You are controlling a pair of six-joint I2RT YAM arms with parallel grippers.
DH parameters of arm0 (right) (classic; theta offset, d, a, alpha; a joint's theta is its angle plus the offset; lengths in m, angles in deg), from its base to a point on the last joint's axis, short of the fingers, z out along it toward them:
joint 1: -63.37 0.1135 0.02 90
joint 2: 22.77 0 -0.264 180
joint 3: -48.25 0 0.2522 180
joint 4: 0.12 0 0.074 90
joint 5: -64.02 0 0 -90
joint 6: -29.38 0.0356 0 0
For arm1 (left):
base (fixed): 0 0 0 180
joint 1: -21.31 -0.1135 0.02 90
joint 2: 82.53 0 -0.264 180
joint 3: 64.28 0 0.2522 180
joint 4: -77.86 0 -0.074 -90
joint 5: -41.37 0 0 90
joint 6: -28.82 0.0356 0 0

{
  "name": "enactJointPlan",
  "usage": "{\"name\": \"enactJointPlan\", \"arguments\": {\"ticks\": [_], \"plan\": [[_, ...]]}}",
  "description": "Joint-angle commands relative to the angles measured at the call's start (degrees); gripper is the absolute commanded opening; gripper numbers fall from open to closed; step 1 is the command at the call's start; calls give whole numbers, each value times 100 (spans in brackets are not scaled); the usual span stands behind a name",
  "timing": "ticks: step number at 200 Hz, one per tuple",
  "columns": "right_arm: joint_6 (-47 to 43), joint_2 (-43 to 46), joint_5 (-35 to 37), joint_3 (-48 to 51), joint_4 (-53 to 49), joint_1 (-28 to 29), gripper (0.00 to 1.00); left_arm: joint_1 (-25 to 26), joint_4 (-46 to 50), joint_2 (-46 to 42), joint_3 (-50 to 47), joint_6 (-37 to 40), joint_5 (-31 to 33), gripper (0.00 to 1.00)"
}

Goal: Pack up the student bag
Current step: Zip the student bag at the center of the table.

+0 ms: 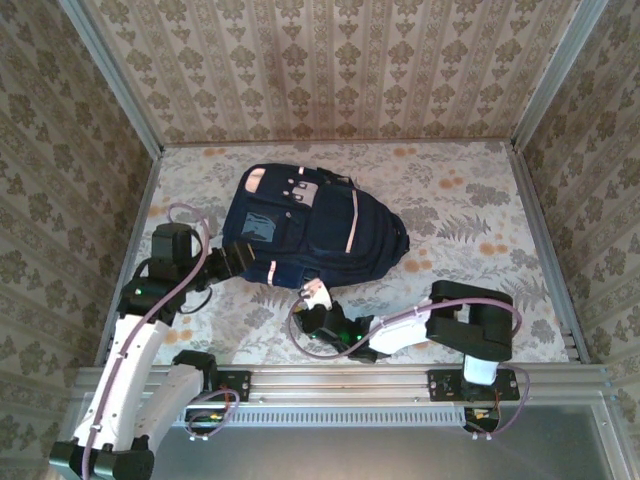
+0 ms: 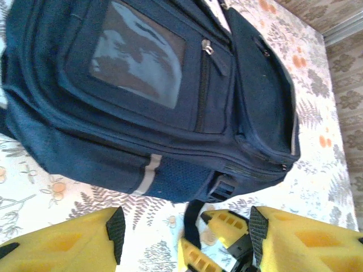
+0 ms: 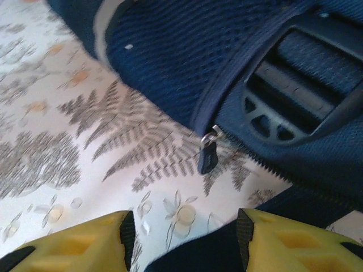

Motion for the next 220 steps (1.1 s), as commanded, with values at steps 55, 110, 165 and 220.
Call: {"name": "enactJointPlan", "arguments": {"ticks": [55,110,165,220], "plan": [[570,-925,859,-794,-143,-161,58,-59,-74,-259,-335,464,324,62],[594,-1193,611,-1052,-229,-450,47,-38,-224,-282,-462,339,232,63],[533,-1106,641,-1050,-338,-515,7,-47,-275,-61,-726,-234,276,65],[414,-827,585,-615,-273,-517,0,227,-988,56,-1549,-1427,348,78]]}}
